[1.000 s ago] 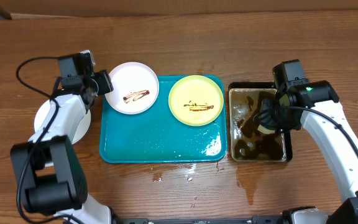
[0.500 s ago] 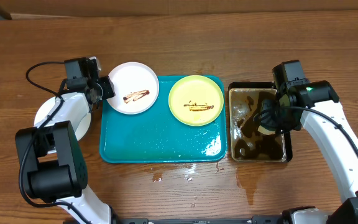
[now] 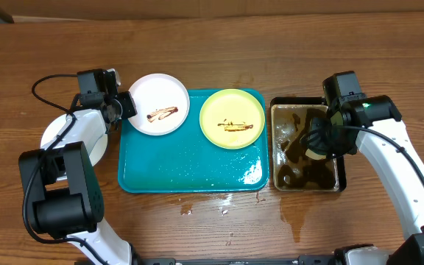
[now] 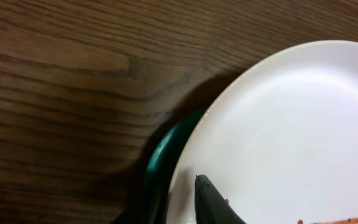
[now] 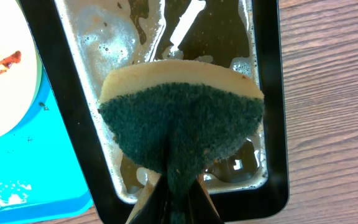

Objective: Clean dirty plates on tray and stack at the side
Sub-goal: 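Grasp the back white plate with the left gripper and drag it forward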

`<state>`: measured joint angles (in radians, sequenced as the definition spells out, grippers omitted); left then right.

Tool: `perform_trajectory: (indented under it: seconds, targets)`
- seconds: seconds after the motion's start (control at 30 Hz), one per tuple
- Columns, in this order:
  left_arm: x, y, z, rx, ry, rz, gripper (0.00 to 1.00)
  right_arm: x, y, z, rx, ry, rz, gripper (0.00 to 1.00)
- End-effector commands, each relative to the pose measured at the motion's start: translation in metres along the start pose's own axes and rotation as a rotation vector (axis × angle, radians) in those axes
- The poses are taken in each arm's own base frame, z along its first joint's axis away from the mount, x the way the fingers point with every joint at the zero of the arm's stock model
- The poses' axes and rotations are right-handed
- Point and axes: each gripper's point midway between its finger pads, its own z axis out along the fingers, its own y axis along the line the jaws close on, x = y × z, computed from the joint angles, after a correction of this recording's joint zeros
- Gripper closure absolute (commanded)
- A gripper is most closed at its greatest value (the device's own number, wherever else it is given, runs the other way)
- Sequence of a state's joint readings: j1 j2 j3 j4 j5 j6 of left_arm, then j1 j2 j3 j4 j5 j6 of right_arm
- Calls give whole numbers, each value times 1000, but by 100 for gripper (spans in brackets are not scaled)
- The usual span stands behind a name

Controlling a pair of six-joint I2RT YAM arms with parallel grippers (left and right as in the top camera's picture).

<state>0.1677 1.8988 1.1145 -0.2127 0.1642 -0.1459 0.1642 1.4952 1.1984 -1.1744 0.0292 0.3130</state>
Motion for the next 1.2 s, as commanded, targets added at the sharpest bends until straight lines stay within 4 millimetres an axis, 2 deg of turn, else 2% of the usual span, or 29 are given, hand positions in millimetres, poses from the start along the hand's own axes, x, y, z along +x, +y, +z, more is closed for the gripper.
perform_trajectory:
  seconds: [0.0,0.2,0.37,0.63,0.8,1.03,1.17]
  targets:
    - [-1,-5,3,16,6,15,80,0,0,-3,-9,-10,-4,96]
    - [11,-3,2,8,57,6,88,0,0,-3,-9,-9,-4,96]
    - [30,0,0,-4,134,-8,96,0,0,-3,-8,-10,-4,96]
    - [64,4,-10,-33,274,-92,96,2,-1,-3,-6,-3,-4,96]
    - [76,2,-34,-49,335,-144,96,3,-1,-3,-4,3,-4,96]
    - [78,-6,-83,-59,353,-152,96,5,-2,-3,-1,10,-4,96]
    - [95,-7,-106,-74,418,-166,96,6,-2,-3,1,14,-4,96]
